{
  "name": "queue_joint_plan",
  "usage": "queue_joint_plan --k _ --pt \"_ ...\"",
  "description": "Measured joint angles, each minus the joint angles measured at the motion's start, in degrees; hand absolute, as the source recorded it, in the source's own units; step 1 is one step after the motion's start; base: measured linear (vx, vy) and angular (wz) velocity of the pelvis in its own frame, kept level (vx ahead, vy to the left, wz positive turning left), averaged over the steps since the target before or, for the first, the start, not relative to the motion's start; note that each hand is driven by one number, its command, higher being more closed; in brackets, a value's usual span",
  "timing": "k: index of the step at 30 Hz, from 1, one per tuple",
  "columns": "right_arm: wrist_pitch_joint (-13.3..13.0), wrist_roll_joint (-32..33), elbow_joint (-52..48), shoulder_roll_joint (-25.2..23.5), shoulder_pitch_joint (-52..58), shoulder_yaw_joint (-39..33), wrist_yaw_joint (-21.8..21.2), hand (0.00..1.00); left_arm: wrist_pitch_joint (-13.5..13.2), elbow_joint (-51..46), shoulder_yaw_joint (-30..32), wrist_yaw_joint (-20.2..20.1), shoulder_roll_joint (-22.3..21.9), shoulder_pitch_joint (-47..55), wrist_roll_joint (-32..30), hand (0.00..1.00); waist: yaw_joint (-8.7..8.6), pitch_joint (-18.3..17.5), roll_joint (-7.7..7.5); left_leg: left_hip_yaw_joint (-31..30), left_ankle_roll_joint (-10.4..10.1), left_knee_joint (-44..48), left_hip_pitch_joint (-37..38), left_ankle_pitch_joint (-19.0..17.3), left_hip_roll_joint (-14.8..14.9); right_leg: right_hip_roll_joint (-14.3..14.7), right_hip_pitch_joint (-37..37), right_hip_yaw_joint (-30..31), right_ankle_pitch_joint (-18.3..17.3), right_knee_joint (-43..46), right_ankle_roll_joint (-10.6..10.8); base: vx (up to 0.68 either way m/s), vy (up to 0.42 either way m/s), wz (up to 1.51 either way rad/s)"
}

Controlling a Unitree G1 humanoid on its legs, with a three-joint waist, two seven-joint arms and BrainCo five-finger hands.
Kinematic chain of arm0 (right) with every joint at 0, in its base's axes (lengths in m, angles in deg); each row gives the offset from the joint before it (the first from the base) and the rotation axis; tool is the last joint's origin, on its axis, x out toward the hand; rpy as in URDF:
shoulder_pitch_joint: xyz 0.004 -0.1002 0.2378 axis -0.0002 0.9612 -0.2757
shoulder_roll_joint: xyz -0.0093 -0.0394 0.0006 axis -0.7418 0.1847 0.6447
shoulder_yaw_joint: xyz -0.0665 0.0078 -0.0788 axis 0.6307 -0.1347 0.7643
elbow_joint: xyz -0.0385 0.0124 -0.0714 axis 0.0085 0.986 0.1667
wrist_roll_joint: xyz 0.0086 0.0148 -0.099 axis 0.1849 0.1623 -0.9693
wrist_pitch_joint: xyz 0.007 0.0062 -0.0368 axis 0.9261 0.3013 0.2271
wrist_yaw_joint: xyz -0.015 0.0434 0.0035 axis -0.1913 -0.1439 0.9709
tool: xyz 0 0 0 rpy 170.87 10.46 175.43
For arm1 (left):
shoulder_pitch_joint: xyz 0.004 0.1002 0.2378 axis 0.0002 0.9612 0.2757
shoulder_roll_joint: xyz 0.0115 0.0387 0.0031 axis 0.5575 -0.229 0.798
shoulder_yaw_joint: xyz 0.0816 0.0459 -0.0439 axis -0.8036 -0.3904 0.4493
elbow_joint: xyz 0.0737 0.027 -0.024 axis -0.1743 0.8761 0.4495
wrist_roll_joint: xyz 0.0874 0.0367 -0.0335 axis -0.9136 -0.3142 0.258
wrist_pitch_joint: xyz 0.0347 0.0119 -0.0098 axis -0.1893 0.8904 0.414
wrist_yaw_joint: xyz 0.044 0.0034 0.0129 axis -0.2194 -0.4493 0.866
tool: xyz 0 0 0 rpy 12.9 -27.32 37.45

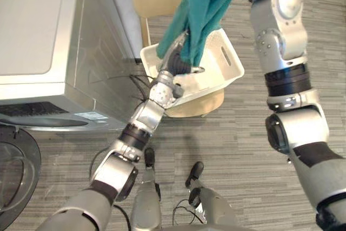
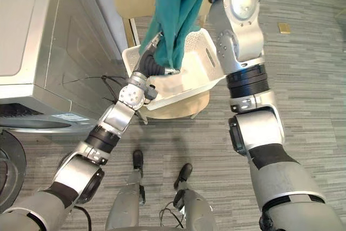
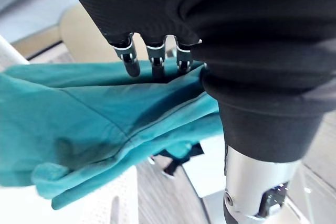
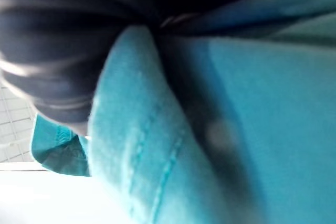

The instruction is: Pick up the laundry basket with both hands and put the clothes into the washing machine.

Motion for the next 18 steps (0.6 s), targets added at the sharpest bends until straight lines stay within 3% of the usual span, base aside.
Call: queue_joint_plan --k 2,15,16,18 --pt "0.0 1.46 0.0 -2.75 0.39 0.44 0.02 1.0 0.77 3.16 0.49 1.02 -0.3 -2.19 0.23 0.0 -1.19 -0.01 -0.02 0.05 0.0 0.0 0.01 0.0 0.02 0.0 -0.01 0.05 0.04 0.0 -0.03 0.0 0.0 0.0" --pt "-0.03 4.92 0.0 -5.45 0.38 2.88 0.13 1.0 0.93 3.16 0.56 2.49 -3.3 -5.62 10.03 0.0 -1.71 -0.03 -0.06 0.69 0.0 0.03 0.08 0.0 0.2 0.38 0.13 0.63 1.22 -1.34 -0.45 0.02 0.031 -0.03" --pt "-0.12 5.25 0.0 -6.02 0.38 2.87 0.15 1.0 0.65 3.12 0.56 2.9 -3.76 -6.42 10.98 1.0 -1.77 -0.04 -0.06 0.62 0.0 0.03 0.07 0.0 0.18 0.37 0.17 0.57 1.24 -1.34 -0.44 0.0 0.038 0.03" --pt "-0.34 5.49 0.0 -6.81 0.38 2.87 0.2 1.0 -0.41 3.11 0.54 3.33 -4.15 -6.96 13.15 1.0 -1.87 -0.04 -0.07 0.53 0.0 0.02 0.05 0.0 0.17 0.36 0.19 0.49 1.24 -1.33 -0.43 0.0 0.018 0.02"
